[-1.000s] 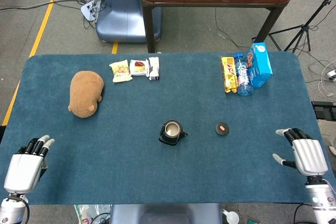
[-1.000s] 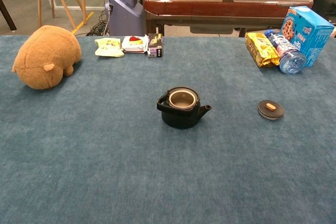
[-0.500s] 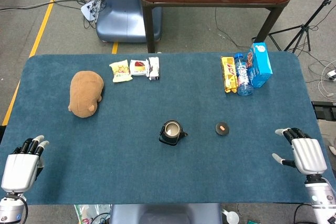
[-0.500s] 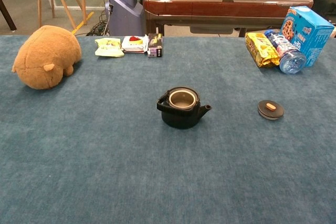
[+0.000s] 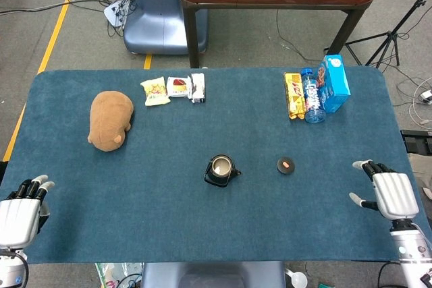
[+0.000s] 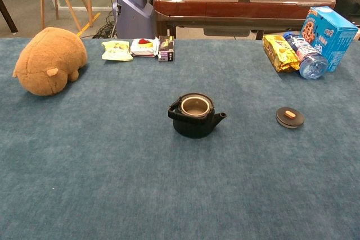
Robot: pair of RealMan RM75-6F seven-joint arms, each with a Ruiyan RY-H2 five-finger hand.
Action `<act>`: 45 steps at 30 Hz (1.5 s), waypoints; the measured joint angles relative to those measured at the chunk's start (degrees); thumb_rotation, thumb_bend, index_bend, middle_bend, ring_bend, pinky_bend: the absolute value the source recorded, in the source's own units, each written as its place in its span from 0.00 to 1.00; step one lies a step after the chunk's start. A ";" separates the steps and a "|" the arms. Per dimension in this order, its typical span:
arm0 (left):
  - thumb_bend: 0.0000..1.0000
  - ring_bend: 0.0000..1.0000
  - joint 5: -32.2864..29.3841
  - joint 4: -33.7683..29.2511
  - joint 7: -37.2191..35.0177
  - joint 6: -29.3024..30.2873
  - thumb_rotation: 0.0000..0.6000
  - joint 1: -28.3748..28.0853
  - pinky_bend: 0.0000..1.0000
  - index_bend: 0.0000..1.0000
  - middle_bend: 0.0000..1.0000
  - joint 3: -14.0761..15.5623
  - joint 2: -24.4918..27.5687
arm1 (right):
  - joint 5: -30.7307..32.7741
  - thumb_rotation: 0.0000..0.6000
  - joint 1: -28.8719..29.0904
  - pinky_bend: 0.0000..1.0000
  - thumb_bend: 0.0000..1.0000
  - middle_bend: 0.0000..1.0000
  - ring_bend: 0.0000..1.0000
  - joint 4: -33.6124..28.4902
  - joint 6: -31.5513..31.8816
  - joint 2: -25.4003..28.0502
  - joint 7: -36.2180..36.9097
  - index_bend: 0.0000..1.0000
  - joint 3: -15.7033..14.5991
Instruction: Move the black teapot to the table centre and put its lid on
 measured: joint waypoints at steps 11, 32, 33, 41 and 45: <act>0.78 0.26 0.61 -0.30 -0.83 -0.78 1.00 1.25 0.54 0.36 0.29 -1.53 0.66 | 6.42 1.00 5.89 0.82 0.00 0.80 0.75 -9.54 -6.81 3.09 -16.55 0.32 2.62; 0.78 0.26 3.31 -0.67 -2.15 -0.36 1.00 3.67 0.54 0.38 0.29 -2.60 1.53 | 37.92 1.00 26.85 0.89 0.00 0.91 0.85 -17.02 -16.72 -2.58 -45.68 0.29 6.37; 0.78 0.26 3.47 -0.66 -2.24 -0.35 1.00 3.78 0.54 0.38 0.29 -2.66 1.56 | 38.91 1.00 27.60 0.89 0.00 0.91 0.85 -16.68 -16.77 -3.19 -46.25 0.29 6.21; 0.78 0.26 4.22 -0.72 -2.38 -0.54 1.00 4.26 0.54 0.39 0.29 -2.91 1.68 | 44.60 1.00 32.03 0.89 0.00 0.91 0.85 -12.63 -15.76 -7.86 -49.37 0.29 3.73; 0.78 0.26 4.70 -0.72 -2.65 -0.46 1.00 4.62 0.54 0.39 0.29 -3.01 1.82 | 45.38 1.00 32.70 0.89 0.00 0.91 0.85 -10.82 -15.91 -8.93 -48.64 0.29 2.75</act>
